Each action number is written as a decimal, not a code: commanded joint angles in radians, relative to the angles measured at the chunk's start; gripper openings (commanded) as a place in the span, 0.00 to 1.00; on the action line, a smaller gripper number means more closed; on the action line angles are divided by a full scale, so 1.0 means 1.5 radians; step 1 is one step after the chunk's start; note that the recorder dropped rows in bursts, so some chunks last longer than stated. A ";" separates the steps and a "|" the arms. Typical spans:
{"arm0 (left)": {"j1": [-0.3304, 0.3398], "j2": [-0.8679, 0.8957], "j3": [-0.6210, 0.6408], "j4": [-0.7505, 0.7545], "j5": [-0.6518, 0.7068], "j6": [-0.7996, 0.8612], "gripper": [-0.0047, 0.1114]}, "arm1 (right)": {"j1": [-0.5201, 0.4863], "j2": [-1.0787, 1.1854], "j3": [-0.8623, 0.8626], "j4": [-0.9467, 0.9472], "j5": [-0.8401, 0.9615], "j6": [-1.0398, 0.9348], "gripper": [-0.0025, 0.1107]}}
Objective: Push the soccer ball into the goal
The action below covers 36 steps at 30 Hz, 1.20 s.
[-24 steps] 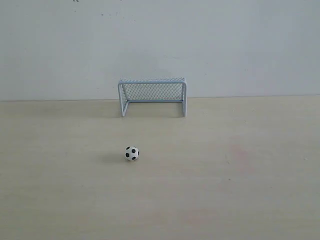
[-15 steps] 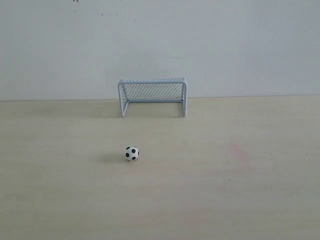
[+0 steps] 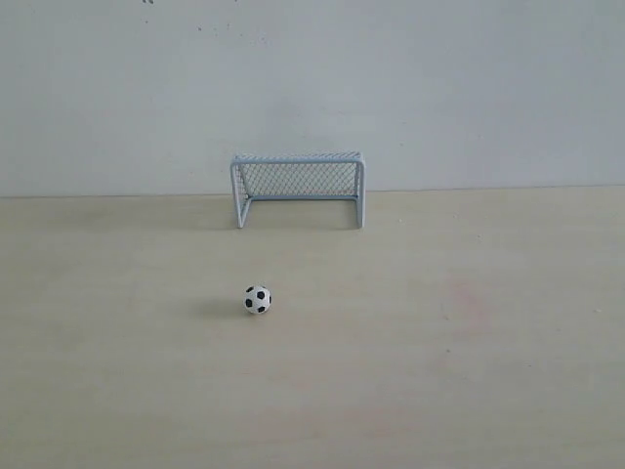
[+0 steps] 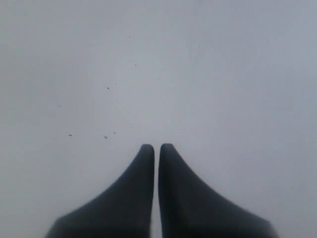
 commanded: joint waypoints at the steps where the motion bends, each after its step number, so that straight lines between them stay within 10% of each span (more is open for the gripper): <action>1: 0.000 0.100 -0.122 -0.005 0.123 0.056 0.08 | 0.000 -0.003 -0.001 -0.001 -0.002 0.001 0.02; 15: 0.000 0.259 -0.184 -0.005 0.110 0.058 0.08 | 0.000 -0.003 -0.001 -0.001 -0.002 0.001 0.02; 25: 0.000 0.464 -0.273 -0.005 -0.108 0.083 0.08 | 0.000 -0.003 -0.001 -0.001 -0.004 0.001 0.02; 36: -0.001 0.793 -0.513 0.173 0.233 0.137 0.08 | 0.000 -0.003 -0.001 -0.001 -0.004 0.001 0.02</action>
